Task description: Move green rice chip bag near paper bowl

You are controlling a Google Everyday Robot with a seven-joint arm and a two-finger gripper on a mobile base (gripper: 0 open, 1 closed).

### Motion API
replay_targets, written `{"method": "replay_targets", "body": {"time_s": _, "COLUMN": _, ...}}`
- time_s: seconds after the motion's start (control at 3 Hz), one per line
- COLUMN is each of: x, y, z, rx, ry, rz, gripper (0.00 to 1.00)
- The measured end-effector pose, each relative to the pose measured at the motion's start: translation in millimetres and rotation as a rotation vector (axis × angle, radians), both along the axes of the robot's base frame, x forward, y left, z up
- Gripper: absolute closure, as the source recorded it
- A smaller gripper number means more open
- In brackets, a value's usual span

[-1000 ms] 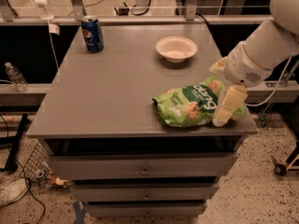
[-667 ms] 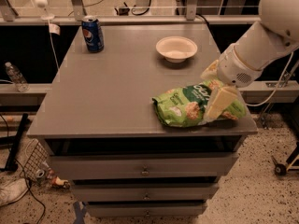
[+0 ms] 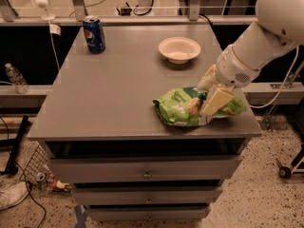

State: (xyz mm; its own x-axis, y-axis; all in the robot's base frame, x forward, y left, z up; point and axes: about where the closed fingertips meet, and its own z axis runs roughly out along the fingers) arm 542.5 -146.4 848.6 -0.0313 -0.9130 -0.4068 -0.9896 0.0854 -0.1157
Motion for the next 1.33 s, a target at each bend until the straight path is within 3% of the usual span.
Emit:
{"method": "replay_targets", "body": {"time_s": 0.33, "x": 7.0, "y": -9.3, "z": 21.1, "rx": -0.02, "ry": -0.058, "rz": -0.026, "gripper": 0.88}}
{"method": "replay_targets", "body": {"time_s": 0.67, "x": 12.7, "y": -28.2, "z": 59.9, "rx": -0.066, "ry": -0.162, "rz": -0.081, "gripper": 1.0}}
{"method": "replay_targets", "body": {"time_s": 1.0, "x": 10.9, "y": -40.6, "z": 77.4, "rx": -0.16, "ry": -0.214, "rz": -0.128, "gripper": 1.0}}
{"method": "replay_targets", "body": {"time_s": 1.33, "x": 14.6, "y": -45.6, "z": 79.3, "rx": -0.174, "ry": -0.23, "rz": -0.135, "gripper": 1.0}}
